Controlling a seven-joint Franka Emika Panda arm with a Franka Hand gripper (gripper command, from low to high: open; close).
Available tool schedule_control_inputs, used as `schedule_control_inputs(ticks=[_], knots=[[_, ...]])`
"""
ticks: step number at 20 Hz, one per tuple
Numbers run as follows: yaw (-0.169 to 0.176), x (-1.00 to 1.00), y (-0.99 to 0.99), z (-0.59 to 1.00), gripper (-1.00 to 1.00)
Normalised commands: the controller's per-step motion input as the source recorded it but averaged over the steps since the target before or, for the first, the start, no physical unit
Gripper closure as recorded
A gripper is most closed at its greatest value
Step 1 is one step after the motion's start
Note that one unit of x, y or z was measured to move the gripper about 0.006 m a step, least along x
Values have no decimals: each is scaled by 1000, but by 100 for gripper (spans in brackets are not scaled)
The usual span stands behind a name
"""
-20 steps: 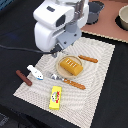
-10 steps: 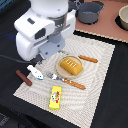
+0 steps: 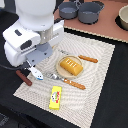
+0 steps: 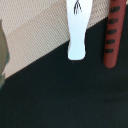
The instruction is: Interact with the objects in diverse but meaningful ways.
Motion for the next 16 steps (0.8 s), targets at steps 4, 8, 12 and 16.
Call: schedule_control_inputs(ticks=[4, 8, 12, 16], knots=[[0, -124, 256, -126, -100], [-1, -37, 92, -170, -100], [0, -371, 0, -337, -100], [0, -429, -23, -415, -100]])
